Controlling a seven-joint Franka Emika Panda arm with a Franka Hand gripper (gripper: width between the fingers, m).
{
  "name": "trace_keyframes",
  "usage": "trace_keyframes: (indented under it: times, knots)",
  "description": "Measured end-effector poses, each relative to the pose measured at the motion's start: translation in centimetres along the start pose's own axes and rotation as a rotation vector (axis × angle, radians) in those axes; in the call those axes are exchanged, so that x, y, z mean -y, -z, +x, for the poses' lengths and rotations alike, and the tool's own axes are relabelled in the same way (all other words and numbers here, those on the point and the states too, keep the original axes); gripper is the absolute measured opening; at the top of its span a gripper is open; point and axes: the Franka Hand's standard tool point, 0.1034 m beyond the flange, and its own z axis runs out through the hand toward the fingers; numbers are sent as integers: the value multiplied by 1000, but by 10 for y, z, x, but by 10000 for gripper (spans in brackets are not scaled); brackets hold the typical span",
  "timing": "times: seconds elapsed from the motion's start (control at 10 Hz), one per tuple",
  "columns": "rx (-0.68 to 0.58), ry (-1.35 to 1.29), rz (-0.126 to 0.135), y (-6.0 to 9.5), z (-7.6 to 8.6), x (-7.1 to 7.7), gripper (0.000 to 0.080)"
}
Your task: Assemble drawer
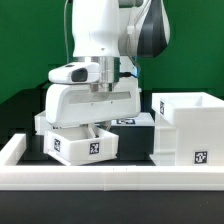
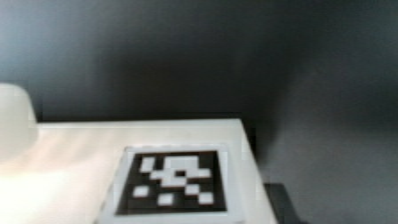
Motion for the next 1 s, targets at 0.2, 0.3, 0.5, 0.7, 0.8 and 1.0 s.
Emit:
trace_keyframes:
  times: [0.2, 0.3, 0.5, 0.7, 0.8, 1.0]
  knots:
    - [10, 196, 11, 2, 4, 1, 42]
    - [19, 311, 19, 7, 11, 1, 42]
    - [29, 469, 22, 11, 15, -4, 42]
    - [33, 547, 21, 10, 14, -6, 42]
    - [34, 546, 22, 10, 14, -5, 42]
    - [36, 584, 23, 9, 16, -4, 42]
